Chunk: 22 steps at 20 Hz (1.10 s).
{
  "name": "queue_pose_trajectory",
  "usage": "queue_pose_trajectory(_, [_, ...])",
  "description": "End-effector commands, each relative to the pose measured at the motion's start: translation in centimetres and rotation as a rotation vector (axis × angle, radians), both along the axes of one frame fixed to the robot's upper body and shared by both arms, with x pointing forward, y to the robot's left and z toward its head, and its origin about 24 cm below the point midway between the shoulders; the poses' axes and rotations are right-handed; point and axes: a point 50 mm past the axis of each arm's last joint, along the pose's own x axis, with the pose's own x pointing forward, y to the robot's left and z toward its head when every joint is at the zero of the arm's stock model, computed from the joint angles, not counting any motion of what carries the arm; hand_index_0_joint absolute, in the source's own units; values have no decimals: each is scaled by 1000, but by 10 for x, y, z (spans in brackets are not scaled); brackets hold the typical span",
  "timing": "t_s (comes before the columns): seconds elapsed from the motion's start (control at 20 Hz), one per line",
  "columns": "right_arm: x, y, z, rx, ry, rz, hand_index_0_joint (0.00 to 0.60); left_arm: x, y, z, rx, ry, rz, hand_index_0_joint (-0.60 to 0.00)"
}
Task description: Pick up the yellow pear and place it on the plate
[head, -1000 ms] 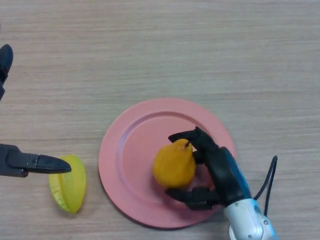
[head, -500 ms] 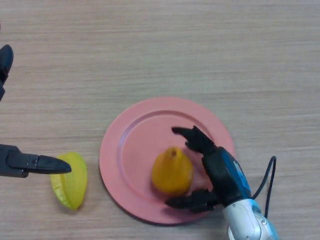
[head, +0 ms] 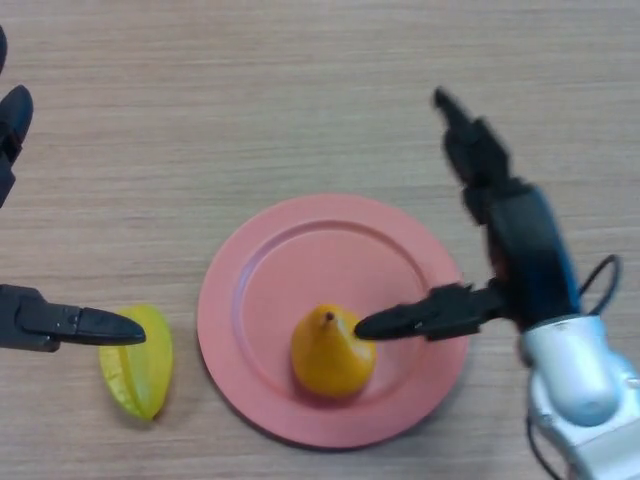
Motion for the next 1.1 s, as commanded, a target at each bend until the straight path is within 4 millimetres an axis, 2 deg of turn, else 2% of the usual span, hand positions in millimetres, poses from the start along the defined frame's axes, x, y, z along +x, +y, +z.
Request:
queue_pose_trajectory(0.05, [-12, -12, 35, 81, -160, 16, 0, -9, 0, 30, 91, -195, 5, 0])
queue_pose_trajectory(0.2, [-27, -27, 40, 87, -146, 11, 0, -6, -4, 27, 73, -151, -29, 0])
queue_pose_trajectory(0.4, [-40, -35, 46, 20, -141, -6, 0, -1, -12, 26, 89, -151, -34, 0])
queue_pose_trajectory(0.8, [-42, -39, 51, -35, -123, -5, 0, 8, -20, 29, 68, -171, -57, 0])
queue_pose_trajectory(1.1, [-40, -39, 46, -77, -117, 3, 0, 11, -19, 27, 83, -167, -37, 0])
